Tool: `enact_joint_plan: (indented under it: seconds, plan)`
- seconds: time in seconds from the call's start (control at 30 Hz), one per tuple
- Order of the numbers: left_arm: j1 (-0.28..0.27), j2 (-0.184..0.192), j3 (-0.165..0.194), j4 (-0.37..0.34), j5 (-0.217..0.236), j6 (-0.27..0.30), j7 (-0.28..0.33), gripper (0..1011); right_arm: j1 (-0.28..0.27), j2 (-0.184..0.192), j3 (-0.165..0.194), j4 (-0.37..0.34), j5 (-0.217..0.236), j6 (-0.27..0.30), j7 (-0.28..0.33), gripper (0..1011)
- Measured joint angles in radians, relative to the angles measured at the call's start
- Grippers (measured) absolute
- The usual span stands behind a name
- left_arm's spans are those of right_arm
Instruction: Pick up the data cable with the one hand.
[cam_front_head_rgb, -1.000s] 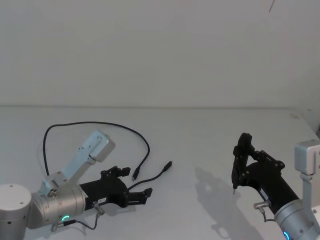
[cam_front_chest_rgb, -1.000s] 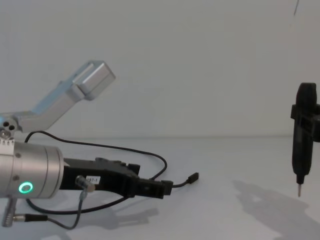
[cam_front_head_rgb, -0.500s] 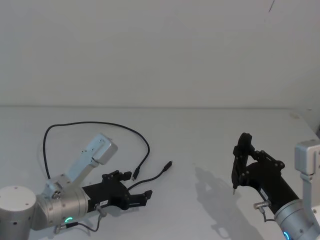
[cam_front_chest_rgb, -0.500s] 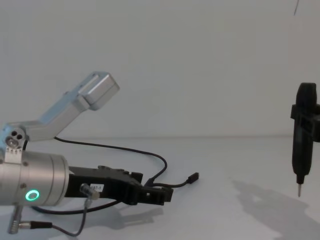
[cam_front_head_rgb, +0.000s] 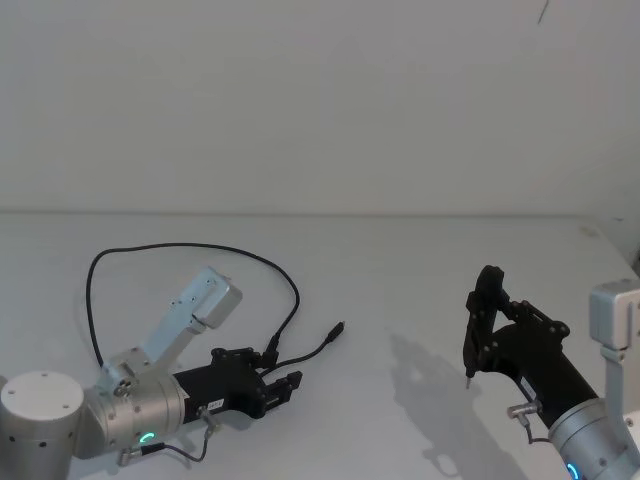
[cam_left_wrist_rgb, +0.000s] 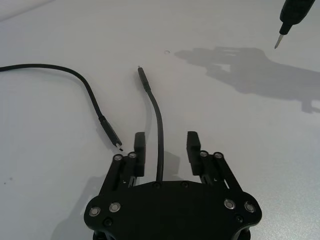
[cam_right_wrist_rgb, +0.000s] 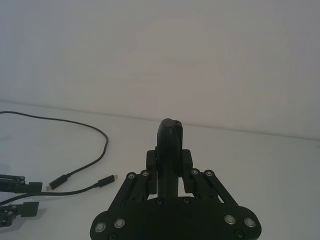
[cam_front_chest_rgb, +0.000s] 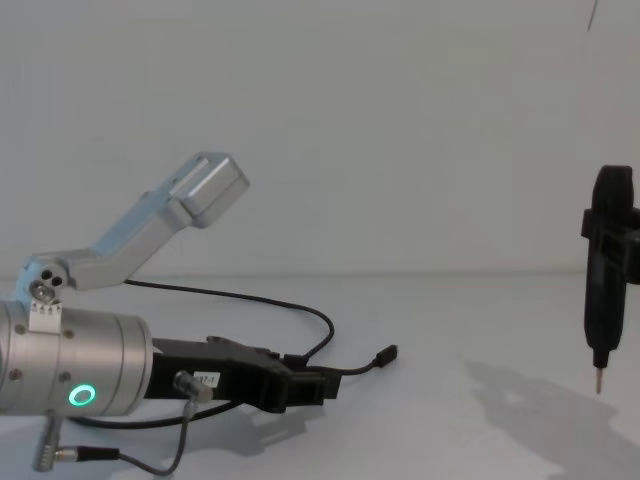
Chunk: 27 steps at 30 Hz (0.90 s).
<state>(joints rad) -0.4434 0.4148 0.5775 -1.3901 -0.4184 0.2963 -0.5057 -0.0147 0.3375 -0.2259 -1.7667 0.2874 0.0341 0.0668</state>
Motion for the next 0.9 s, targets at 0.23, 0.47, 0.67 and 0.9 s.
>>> enact_joint_plan:
  seconds: [0.23,0.47,0.67,0.9]
  plan:
    - [-0.004,-0.004,0.004,0.008,0.001,0.0,-0.006,295,0.0,0.0,0.0,0.0,0.0,0.0,0.0,279]
    - [-0.005,-0.006,0.007,0.012,0.001,0.001,-0.008,90,0.0,0.0,0.0,0.0,0.0,0.0,0.0,279]
    - [-0.003,-0.008,0.004,0.01,0.006,-0.001,0.004,41,0.0,0.0,0.0,0.0,0.0,0.0,0.0,279]
    - [0.004,-0.003,-0.011,-0.017,0.012,-0.011,0.017,41,0.0,0.0,0.0,0.0,0.0,0.0,0.0,279]
